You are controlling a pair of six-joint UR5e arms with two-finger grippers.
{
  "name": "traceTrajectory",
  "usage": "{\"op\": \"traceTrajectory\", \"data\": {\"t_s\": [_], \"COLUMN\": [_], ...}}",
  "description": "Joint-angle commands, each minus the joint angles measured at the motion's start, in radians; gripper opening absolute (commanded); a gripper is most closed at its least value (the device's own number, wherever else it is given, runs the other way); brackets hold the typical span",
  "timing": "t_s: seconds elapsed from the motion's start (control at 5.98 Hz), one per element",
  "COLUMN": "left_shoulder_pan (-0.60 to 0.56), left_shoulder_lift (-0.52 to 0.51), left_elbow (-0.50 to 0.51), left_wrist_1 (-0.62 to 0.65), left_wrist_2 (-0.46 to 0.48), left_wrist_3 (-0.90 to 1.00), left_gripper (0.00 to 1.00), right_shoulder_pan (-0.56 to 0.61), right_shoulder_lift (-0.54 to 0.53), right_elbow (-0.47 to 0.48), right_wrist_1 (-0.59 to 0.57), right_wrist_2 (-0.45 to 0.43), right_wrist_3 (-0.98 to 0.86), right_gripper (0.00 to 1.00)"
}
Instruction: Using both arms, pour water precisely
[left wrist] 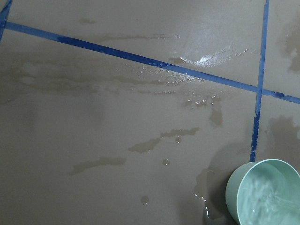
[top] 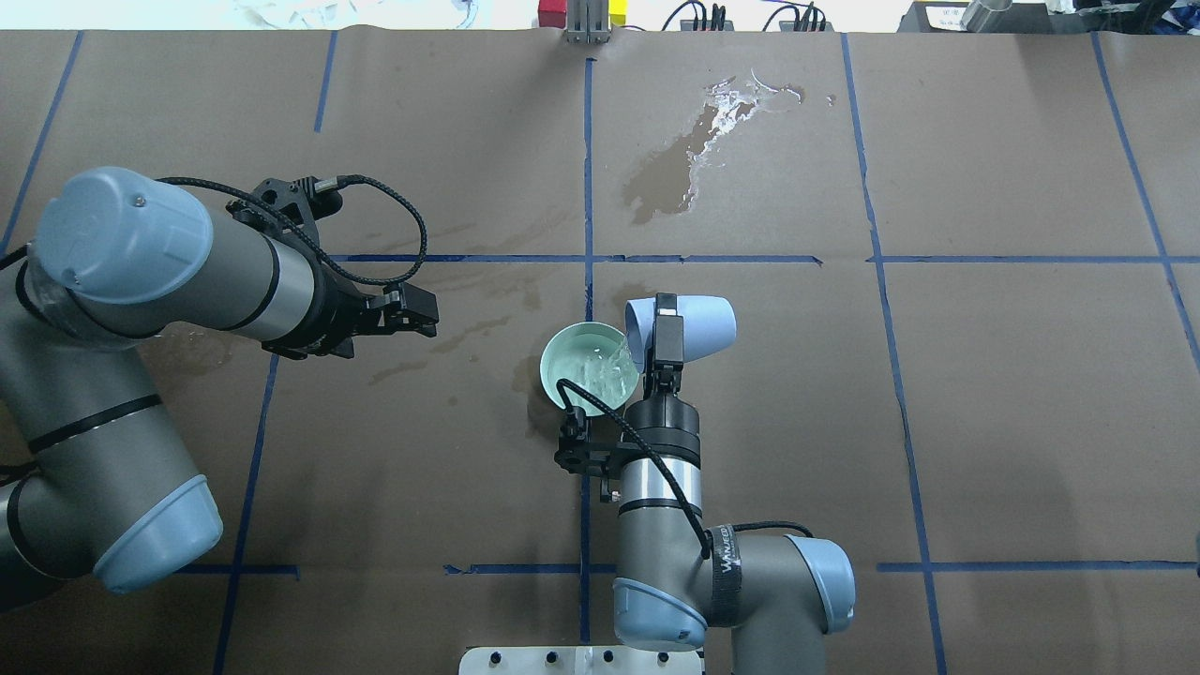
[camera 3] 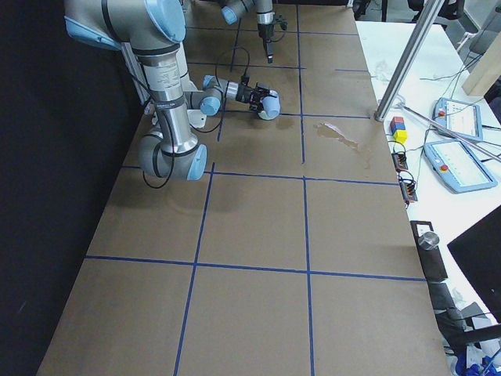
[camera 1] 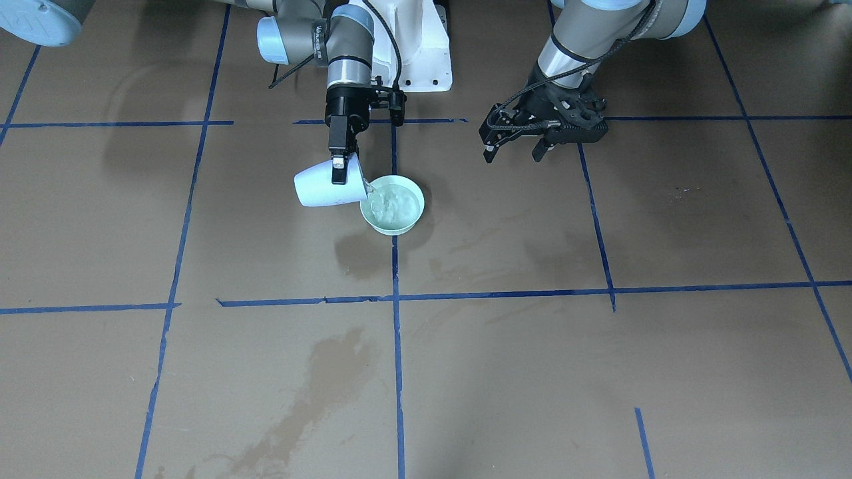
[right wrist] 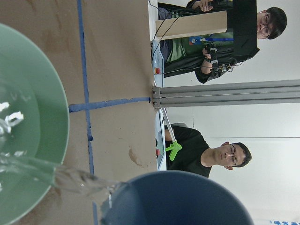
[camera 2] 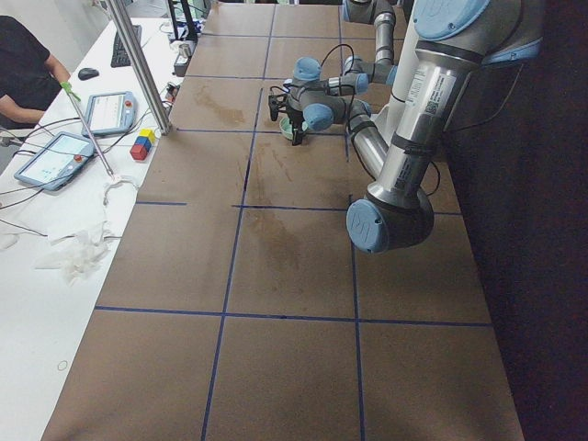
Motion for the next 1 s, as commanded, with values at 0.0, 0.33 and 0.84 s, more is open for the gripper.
{"op": "traceTrajectory", "data": {"t_s": [0.0, 0.33, 0.84], "left_shoulder_pan": [0.0, 0.0, 0.0], "left_shoulder_lift": [0.0, 0.0, 0.0], "left_elbow": [-0.002, -0.006, -0.006], "left_wrist_1": [0.0, 0.0, 0.0], "left_wrist_2": [0.0, 0.002, 0.0], "left_wrist_3": [-0.002, -0.002, -0.002], "left_gripper": [1.0, 1.0, 1.0], "right_shoulder_pan": [0.001, 0.002, 0.004], "right_shoulder_lift": [0.004, 0.003, 0.009], "right_elbow": [-0.001, -0.001, 0.005], "right_wrist_1": [-0.007, -0.008, -0.085], "right_wrist_2": [-0.003, -0.011, -0.014], "right_wrist_3": [-0.097, -0.184, -0.273], "right_gripper": [0.04, 0.04, 0.03]}}
